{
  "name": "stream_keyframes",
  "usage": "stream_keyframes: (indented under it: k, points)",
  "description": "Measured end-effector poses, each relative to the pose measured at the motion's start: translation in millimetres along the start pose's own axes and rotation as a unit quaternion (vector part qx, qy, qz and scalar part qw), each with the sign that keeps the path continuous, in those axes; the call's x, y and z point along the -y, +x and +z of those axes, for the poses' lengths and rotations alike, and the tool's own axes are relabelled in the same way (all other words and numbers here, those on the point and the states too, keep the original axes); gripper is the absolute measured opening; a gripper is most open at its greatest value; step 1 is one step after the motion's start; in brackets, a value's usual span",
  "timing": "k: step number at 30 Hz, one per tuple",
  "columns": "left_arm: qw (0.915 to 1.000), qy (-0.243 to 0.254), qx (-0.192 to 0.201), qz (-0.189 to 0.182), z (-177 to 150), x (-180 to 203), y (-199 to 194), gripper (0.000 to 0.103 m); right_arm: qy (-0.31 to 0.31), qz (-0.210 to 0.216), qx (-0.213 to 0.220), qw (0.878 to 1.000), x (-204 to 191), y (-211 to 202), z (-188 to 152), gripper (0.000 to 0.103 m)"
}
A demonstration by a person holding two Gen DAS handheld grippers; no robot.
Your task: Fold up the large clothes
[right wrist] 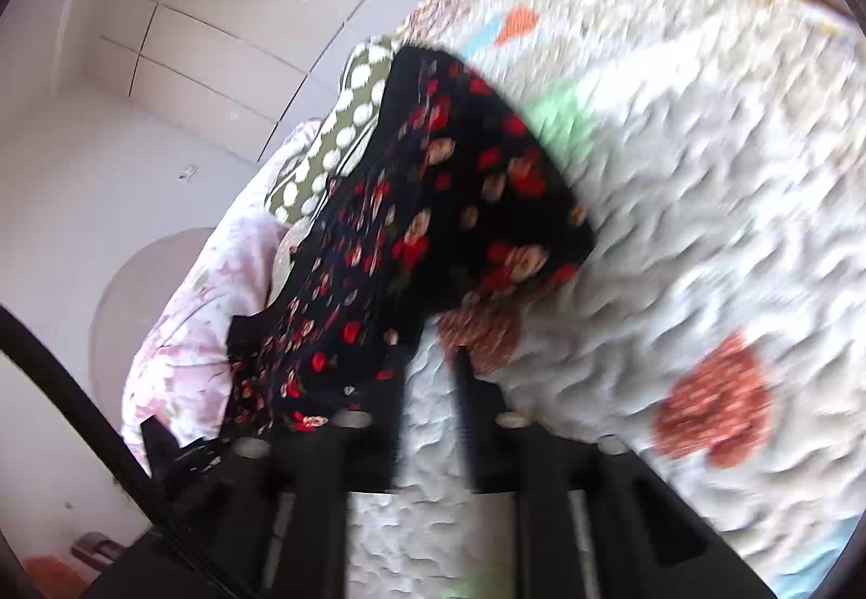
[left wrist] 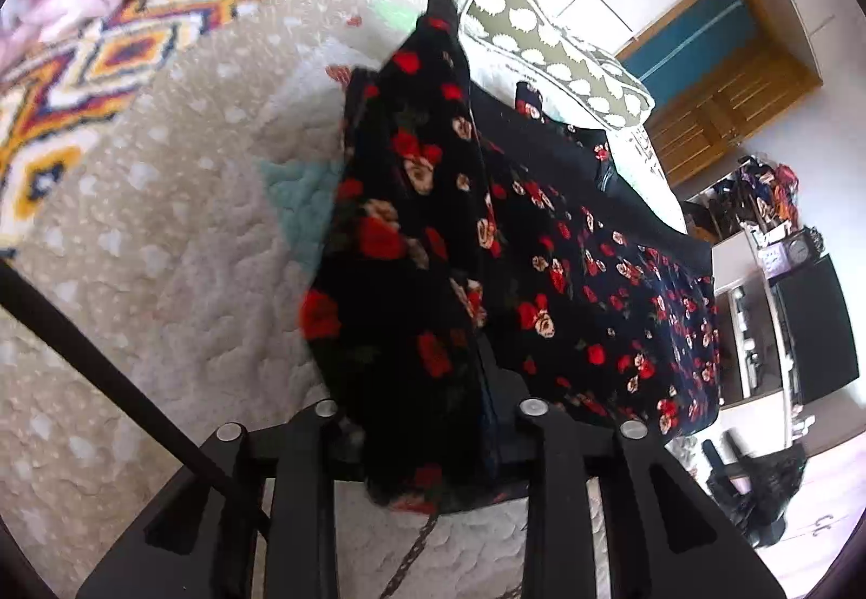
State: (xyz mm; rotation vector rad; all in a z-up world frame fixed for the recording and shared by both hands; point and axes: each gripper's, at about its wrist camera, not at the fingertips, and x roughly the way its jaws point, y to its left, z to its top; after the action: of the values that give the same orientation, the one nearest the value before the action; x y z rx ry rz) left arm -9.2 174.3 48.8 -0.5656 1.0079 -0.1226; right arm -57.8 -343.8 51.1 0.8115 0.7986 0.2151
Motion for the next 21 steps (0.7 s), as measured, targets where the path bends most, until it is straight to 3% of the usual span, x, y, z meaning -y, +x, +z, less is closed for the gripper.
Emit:
stream_keyframes:
  k: [2, 4, 6, 9, 11, 12, 17, 19, 21]
  points:
    - [0.9991, 0.026, 0.021, 0.026, -6, 5, -14, 0.034, -0.017, -0.034, 0.039, 0.999, -1, -11, 11, 0.074]
    - [0.9978, 0.043, 0.032, 0.039, -9, 8, -23, 0.04, -0.045, -0.066, 0.051, 0.996, 1, -7, 31, 0.074]
    - [0.9965, 0.052, 0.042, 0.05, -13, 7, -31, 0.042, -0.043, -0.079, 0.033, 0.995, 4, 14, 48, 0.074]
    - [0.9956, 0.058, 0.051, 0.054, -19, 5, -43, 0.042, -0.017, -0.052, -0.007, 0.998, 15, 49, 63, 0.075]
    - [0.9949, 0.058, 0.056, 0.06, -21, 3, -50, 0.042, -0.011, -0.001, -0.034, 0.999, 13, 61, 66, 0.05]
    - [0.9947, 0.058, 0.057, 0.062, -22, 2, -52, 0.042, 0.0, 0.025, -0.051, 0.998, 12, 64, 65, 0.028]
    - [0.9933, 0.062, 0.071, 0.068, -21, 0, -66, 0.042, -0.001, 0.079, -0.04, 0.996, 14, 17, 54, 0.02]
    - [0.9924, 0.068, 0.075, 0.07, -21, 2, -68, 0.044, 0.002, 0.059, -0.035, 0.998, 27, -1, 46, 0.019]
    - [0.9901, 0.083, 0.081, 0.079, -24, 9, -67, 0.048, -0.002, 0.012, -0.041, 0.999, 41, 0, 44, 0.019]
